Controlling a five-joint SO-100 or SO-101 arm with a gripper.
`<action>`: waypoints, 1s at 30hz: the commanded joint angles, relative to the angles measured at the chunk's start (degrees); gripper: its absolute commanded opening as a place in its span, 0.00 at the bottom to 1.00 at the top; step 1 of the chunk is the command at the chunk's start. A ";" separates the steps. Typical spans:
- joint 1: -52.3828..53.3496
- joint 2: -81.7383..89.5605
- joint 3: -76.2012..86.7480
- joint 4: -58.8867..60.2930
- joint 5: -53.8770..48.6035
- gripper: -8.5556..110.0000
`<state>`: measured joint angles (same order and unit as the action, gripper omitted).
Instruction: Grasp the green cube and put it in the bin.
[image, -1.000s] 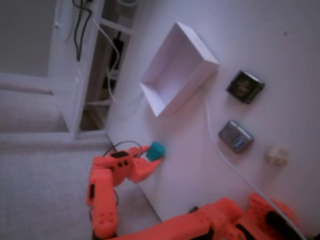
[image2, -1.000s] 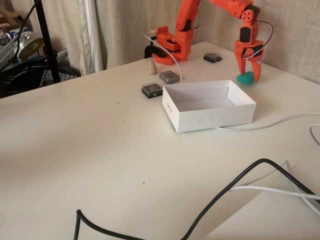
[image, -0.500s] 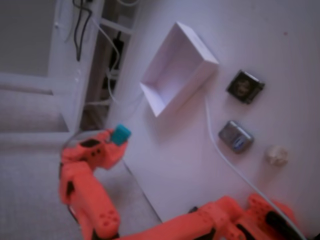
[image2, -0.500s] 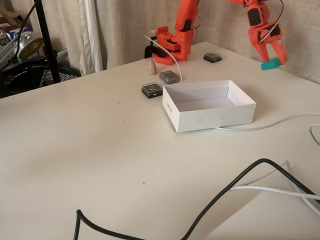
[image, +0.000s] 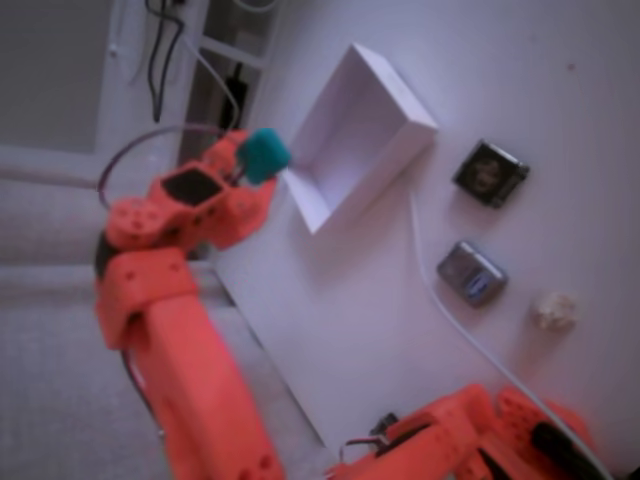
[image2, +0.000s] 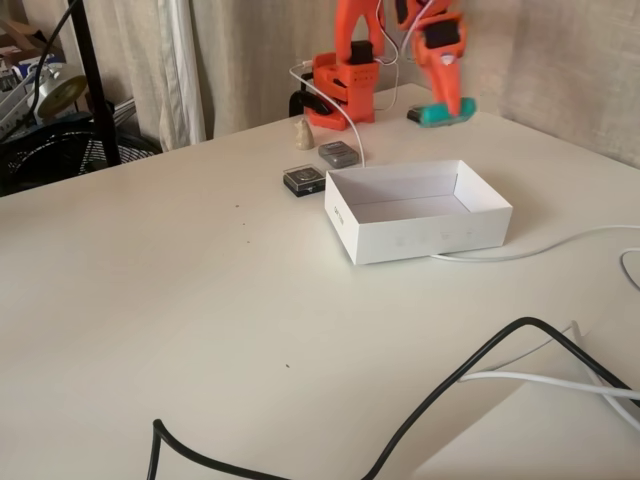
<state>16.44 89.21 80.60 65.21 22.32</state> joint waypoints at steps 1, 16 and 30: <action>1.93 0.44 -0.26 -3.60 -0.44 0.20; -0.09 -2.02 -0.18 -8.88 -0.53 0.50; -30.23 19.95 12.92 -14.41 -0.79 0.50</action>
<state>-9.84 101.16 89.03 51.59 21.97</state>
